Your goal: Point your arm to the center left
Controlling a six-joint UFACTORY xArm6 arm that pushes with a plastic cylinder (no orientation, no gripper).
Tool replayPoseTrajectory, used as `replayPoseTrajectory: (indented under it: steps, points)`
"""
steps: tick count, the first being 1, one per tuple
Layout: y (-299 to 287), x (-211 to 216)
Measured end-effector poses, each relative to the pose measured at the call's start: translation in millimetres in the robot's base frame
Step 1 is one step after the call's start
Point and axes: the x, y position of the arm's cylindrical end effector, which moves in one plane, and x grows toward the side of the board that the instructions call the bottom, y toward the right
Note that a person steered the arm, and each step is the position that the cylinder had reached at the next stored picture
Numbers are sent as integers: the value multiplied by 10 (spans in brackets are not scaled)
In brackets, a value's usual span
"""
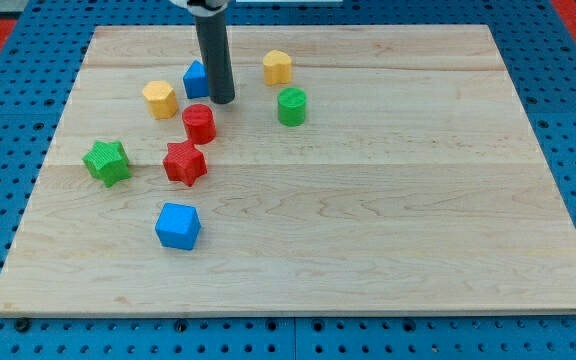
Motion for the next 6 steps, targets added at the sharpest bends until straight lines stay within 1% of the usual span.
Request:
replayPoseTrajectory:
  steps: [1, 2, 3, 4, 5, 6]
  points:
    - [99, -320]
    - [414, -495]
    - [426, -280]
    - [-58, -534]
    - [-723, -852]
    - [-1745, -300]
